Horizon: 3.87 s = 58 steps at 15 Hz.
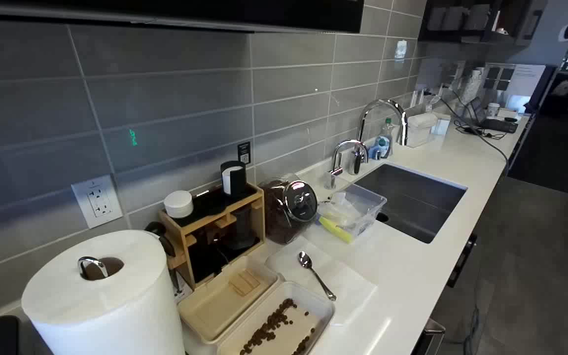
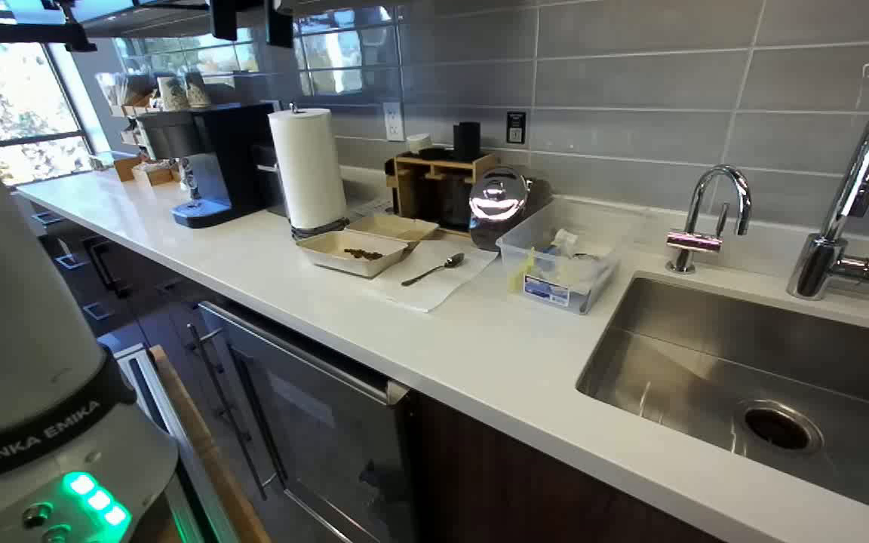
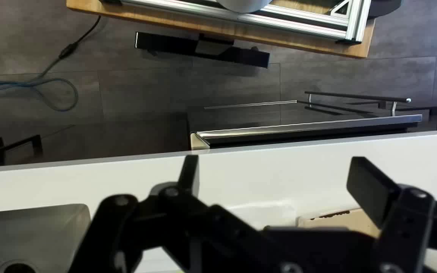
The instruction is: Move the transparent bowl forward
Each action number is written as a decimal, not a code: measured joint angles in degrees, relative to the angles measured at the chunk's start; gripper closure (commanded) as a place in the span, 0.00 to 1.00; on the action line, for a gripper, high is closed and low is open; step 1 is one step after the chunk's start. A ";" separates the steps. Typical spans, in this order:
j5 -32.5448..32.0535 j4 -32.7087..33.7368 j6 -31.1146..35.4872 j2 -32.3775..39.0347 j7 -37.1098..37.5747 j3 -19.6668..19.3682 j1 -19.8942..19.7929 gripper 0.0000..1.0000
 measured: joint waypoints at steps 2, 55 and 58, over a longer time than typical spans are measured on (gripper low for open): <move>0.00 0.00 0.00 0.00 0.00 0.00 0.00 0.00; 3.42 17.89 59.94 52.76 -0.70 -1.03 -3.70 0.00; 2.92 22.32 60.14 58.55 -0.72 -0.29 -3.75 0.00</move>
